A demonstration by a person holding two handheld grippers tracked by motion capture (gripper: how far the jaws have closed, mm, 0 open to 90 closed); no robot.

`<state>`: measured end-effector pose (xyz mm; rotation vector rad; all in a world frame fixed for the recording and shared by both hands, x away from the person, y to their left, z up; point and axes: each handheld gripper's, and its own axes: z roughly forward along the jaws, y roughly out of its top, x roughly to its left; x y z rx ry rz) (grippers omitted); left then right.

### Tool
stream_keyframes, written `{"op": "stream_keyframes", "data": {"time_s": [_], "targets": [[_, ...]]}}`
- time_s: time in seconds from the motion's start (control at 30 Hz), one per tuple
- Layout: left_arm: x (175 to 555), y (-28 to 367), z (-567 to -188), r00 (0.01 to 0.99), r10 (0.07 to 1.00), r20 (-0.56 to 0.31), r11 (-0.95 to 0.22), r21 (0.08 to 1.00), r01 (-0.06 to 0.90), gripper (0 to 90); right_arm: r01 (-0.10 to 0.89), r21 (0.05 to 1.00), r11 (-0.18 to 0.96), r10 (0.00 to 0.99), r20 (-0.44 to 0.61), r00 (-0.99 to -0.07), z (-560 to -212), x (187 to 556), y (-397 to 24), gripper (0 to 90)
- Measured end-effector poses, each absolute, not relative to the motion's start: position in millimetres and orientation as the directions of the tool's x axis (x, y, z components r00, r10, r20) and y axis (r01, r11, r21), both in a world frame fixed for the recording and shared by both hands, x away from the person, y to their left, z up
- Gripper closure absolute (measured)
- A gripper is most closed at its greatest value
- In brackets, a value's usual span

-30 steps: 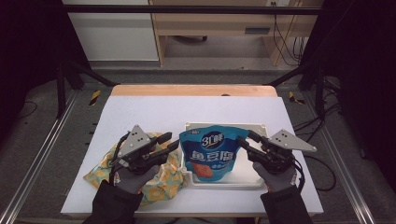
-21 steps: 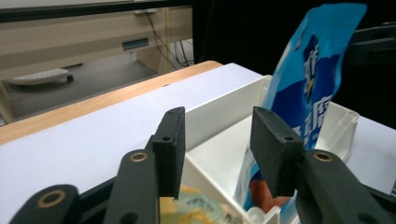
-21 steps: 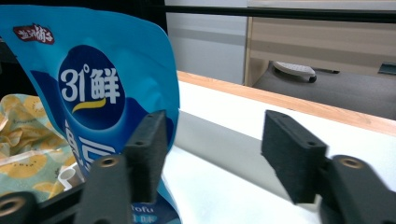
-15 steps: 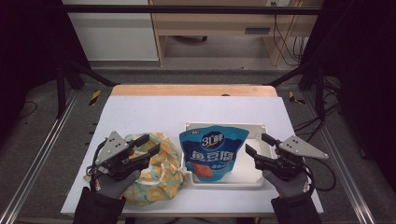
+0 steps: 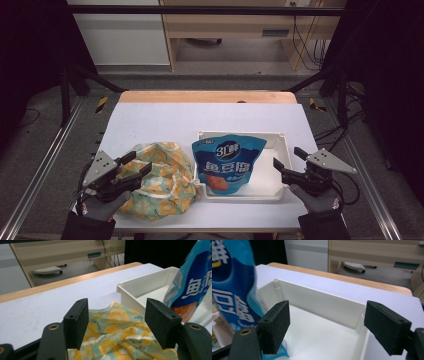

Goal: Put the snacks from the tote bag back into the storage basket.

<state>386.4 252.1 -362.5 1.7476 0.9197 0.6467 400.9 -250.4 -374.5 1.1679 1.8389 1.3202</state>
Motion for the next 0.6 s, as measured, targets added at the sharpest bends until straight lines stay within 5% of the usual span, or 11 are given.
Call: {"op": "stream_keyframes", "data": {"time_s": [0.6], "targets": [[381, 303, -394, 0.453, 0.891, -0.033, -0.139, 0.93, 0.341, 32.7, 0.365, 0.918, 0.153, 0.917, 0.006, -0.4, -389, 409, -262, 19.2]]}}
